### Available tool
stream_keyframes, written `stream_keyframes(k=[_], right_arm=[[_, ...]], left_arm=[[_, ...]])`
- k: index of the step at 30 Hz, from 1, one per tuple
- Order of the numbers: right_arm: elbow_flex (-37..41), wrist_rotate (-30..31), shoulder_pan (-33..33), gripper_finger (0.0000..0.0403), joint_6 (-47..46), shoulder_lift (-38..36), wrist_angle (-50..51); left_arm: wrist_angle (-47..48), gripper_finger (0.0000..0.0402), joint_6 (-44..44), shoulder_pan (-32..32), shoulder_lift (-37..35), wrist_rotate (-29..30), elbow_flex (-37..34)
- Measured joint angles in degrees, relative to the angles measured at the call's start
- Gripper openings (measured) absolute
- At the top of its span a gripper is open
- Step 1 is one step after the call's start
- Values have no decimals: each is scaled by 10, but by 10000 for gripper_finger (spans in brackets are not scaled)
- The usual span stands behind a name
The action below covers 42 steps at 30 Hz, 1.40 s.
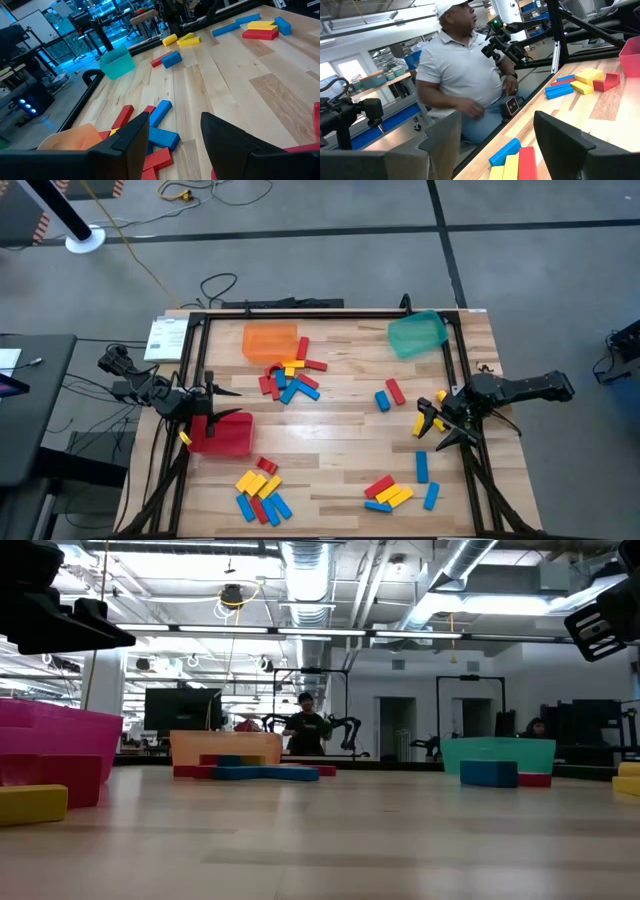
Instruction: Sort blocks
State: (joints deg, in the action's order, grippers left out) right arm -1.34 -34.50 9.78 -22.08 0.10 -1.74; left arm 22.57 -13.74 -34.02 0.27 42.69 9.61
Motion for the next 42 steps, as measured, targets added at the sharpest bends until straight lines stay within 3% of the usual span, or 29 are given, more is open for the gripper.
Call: stream_keyframes(k=[42], right_arm=[[0, 0, 0, 269, -18, 0, 0]], left_arm=[[0, 174, 0, 0, 0, 0, 0]])
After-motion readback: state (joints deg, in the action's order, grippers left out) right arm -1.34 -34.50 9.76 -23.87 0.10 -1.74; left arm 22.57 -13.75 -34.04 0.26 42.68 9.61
